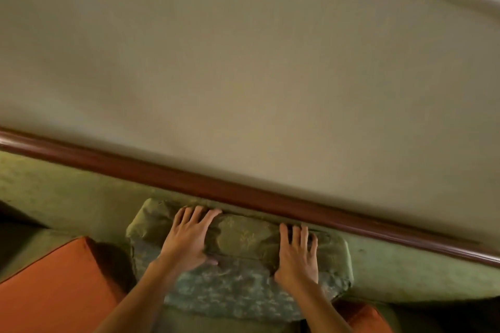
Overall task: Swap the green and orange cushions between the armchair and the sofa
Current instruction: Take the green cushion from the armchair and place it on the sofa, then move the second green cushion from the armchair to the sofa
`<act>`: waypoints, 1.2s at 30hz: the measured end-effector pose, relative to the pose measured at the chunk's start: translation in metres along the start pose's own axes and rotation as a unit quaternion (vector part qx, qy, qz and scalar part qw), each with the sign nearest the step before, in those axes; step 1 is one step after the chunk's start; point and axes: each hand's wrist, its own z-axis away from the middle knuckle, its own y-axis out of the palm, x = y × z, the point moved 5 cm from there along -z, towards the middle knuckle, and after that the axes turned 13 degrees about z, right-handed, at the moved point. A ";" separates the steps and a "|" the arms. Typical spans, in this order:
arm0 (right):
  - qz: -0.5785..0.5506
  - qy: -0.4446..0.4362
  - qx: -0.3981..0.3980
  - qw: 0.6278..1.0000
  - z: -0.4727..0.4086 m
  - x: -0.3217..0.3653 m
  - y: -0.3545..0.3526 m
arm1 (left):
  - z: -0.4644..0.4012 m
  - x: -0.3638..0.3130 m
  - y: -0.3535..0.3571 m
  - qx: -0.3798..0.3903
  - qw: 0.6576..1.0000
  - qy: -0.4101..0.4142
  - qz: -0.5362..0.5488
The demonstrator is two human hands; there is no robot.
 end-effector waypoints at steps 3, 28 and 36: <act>0.027 0.014 -0.003 1.000 -0.001 0.007 0.007 | 0.000 0.004 0.007 0.004 1.000 -0.010 0.016; -0.204 0.061 0.026 0.977 0.052 -0.107 0.039 | 0.059 -0.018 -0.029 0.072 0.976 -0.200 -0.046; -0.478 0.088 -0.096 0.869 0.128 -0.127 0.011 | 0.087 -0.129 -0.060 -0.018 0.972 -0.152 0.181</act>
